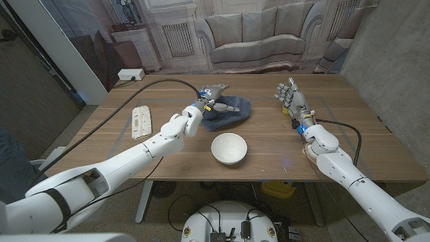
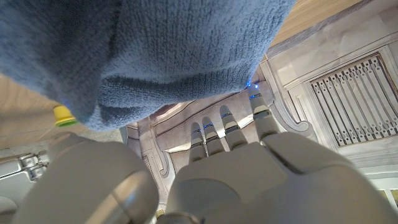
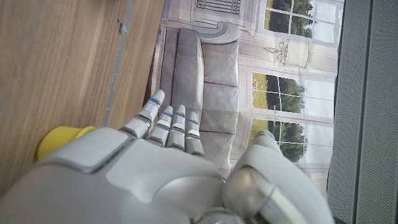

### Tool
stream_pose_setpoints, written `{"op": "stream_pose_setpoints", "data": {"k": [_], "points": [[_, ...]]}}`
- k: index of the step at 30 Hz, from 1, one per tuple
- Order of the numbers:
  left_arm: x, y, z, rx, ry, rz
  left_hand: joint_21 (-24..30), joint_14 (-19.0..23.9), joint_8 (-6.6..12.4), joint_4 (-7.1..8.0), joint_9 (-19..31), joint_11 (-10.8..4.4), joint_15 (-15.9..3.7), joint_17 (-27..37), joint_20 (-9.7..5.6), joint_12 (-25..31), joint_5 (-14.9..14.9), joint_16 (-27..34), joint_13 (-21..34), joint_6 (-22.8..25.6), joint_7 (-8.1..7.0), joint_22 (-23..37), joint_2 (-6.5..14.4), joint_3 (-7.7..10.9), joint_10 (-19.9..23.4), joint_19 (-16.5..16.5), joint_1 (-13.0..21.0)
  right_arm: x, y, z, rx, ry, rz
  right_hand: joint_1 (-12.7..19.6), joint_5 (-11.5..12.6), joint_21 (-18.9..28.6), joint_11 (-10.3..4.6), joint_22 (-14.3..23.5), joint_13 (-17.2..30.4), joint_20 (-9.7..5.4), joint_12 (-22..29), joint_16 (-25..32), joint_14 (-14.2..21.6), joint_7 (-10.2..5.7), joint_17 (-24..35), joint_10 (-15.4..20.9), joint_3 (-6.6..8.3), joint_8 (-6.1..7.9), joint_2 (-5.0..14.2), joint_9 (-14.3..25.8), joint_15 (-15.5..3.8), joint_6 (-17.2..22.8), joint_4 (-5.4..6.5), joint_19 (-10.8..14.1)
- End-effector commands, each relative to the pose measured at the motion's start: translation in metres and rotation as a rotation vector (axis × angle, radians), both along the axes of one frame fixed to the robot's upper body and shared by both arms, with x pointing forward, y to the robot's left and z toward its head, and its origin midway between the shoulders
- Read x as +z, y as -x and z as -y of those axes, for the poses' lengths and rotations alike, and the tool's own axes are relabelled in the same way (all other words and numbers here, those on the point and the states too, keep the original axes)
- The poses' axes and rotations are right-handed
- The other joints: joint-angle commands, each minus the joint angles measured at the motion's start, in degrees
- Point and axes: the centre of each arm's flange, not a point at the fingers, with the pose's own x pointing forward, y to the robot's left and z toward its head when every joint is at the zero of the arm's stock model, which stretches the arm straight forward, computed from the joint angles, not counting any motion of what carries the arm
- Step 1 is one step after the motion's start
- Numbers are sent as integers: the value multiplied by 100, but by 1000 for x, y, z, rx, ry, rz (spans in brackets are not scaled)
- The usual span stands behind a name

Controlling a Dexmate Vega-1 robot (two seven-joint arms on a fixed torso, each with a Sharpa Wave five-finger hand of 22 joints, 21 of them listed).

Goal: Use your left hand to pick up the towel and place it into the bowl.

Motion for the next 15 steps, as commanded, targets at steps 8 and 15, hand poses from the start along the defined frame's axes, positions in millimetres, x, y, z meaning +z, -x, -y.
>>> {"op": "stream_pose_setpoints", "data": {"k": [8, 15], "points": [[-13, -5, 7, 16, -38, -11, -22, 47, 37, -6, 31, -2, -38, 29, -4, 38, 51, 23, 34, 26, -32, 11, 31, -64, 23, 36, 59, -3, 0, 0, 4, -6, -8, 16, -2, -36, 3, 26, 21, -121, -4, -7, 31, -10, 22, 18, 12, 0, 23, 35, 14, 60, -36, 74], [-18, -7, 9, 3, -41, -29, -30, 49, 36, -8, 31, -15, -41, 29, -4, 40, 61, 23, 35, 24, -35, 11, 47, -65, 26, 34, 75, -4, 3, 2, -4, -7, -8, 17, -3, -51, 6, 26, 21, -120, -5, -6, 34, -10, 22, 20, 11, -2, 29, 35, 4, 57, -39, 79]]}}
